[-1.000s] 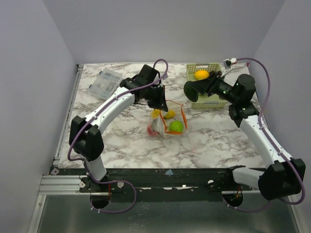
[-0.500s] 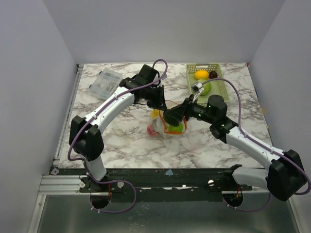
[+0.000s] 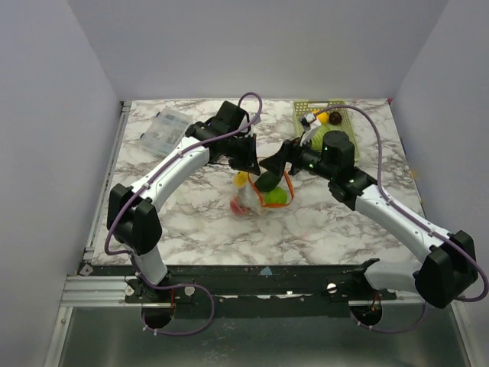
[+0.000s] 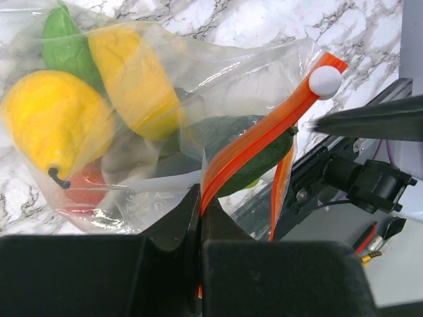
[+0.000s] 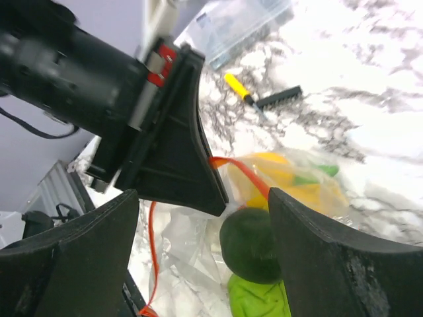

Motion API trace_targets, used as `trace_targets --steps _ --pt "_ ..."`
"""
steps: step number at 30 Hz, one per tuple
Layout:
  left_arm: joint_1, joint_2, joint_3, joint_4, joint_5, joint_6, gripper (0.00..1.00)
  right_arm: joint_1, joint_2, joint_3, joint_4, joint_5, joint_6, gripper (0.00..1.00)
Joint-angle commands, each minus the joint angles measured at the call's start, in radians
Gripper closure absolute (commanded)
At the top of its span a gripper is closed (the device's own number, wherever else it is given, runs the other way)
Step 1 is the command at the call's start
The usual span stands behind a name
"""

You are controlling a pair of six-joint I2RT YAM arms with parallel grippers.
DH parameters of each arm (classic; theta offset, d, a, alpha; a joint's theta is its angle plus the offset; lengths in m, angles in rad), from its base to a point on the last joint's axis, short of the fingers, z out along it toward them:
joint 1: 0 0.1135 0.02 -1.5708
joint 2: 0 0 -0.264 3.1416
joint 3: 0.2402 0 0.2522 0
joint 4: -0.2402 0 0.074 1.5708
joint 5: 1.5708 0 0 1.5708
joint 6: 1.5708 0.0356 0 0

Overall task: Place the food in the zip-top bag and seal the zipper
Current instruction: Place the fake vegetable in the zipper food storage bag.

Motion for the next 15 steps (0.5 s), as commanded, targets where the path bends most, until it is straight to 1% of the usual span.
trace_targets --steps 1,5,6,7,10,12,13,15 --pt "0.008 -0.05 0.012 -0.024 -0.037 0.062 1.0 0.003 -0.091 0.067 -0.121 0.12 -0.128 0.19" --pt "0.009 -0.084 -0.01 -0.027 -0.029 0.103 1.0 -0.019 -0.118 0.065 -0.168 0.19 -0.193 0.2" --pt "0.008 -0.094 -0.02 -0.027 -0.03 0.112 1.0 -0.036 -0.13 0.049 -0.155 0.176 -0.201 0.2" --pt "0.009 -0.107 -0.029 -0.028 -0.03 0.122 1.0 -0.06 -0.145 0.019 -0.119 0.128 -0.215 0.2" --pt "0.008 -0.141 -0.069 -0.03 -0.027 0.139 1.0 -0.123 -0.196 -0.12 0.116 -0.026 -0.268 0.19" --pt "0.008 -0.162 -0.092 -0.03 -0.015 0.147 1.0 -0.187 -0.203 -0.209 0.297 -0.141 -0.239 0.19" --pt "0.008 -0.169 -0.103 -0.032 -0.01 0.149 1.0 -0.213 -0.19 -0.248 0.387 -0.221 -0.219 0.19" --pt "0.008 -0.187 -0.118 -0.035 0.0 0.155 1.0 -0.246 -0.147 -0.285 0.47 -0.33 -0.188 0.19"
